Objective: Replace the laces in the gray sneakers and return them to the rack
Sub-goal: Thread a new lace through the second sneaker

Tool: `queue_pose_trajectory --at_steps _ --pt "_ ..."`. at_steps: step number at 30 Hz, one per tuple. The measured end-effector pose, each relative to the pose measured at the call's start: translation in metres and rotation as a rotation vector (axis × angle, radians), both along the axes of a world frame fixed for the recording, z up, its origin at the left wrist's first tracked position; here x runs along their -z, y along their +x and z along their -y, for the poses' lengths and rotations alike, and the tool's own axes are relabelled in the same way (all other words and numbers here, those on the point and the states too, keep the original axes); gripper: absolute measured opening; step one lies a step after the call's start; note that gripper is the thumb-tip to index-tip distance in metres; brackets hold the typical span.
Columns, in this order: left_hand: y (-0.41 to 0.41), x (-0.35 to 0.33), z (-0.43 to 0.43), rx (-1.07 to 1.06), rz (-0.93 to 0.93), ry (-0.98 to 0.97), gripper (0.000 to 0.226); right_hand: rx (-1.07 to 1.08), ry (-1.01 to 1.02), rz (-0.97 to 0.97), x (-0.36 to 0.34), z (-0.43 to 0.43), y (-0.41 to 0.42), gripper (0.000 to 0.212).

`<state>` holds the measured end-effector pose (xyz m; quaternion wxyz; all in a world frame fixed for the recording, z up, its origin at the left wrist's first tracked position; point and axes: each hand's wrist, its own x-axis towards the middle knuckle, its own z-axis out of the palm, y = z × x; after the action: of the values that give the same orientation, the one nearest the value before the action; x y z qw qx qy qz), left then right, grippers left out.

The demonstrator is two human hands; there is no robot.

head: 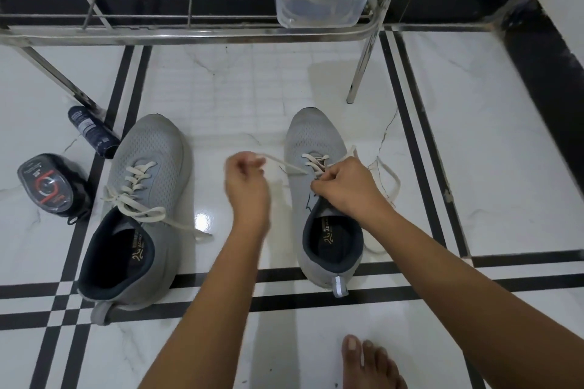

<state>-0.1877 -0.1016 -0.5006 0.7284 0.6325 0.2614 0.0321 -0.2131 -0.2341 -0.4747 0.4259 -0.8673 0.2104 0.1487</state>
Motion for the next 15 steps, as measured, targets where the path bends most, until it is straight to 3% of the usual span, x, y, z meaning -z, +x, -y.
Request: queue_pose_trajectory --at_steps 2,3,5,7,9,12,14,15 --pt "0.020 -0.012 -0.032 -0.417 0.043 -0.285 0.022 0.043 0.025 0.016 0.004 0.003 -0.001 0.020" --pt "0.028 -0.015 -0.047 -0.479 0.045 -0.230 0.021 0.044 0.022 0.036 0.005 0.003 -0.001 0.021" --pt "0.036 -0.015 -0.057 -0.255 0.026 0.221 0.020 0.024 -0.008 0.077 0.007 0.001 -0.001 0.022" --pt "0.027 -0.001 -0.041 0.288 0.100 0.828 0.030 -0.012 -0.045 0.109 0.008 -0.001 -0.002 0.024" --pt "0.013 0.013 -0.015 0.786 0.161 1.154 0.040 -0.040 -0.071 0.141 0.009 -0.001 -0.002 0.026" --pt "0.008 0.016 0.011 0.972 0.185 1.247 0.029 -0.033 -0.081 0.166 0.012 0.001 -0.002 0.027" --pt "0.008 0.013 0.010 0.921 0.218 1.231 0.029 -0.014 -0.060 0.158 0.012 0.001 -0.003 0.025" --pt "0.011 0.015 0.003 0.797 0.218 1.099 0.027 0.004 -0.035 0.147 0.012 0.002 -0.004 0.024"
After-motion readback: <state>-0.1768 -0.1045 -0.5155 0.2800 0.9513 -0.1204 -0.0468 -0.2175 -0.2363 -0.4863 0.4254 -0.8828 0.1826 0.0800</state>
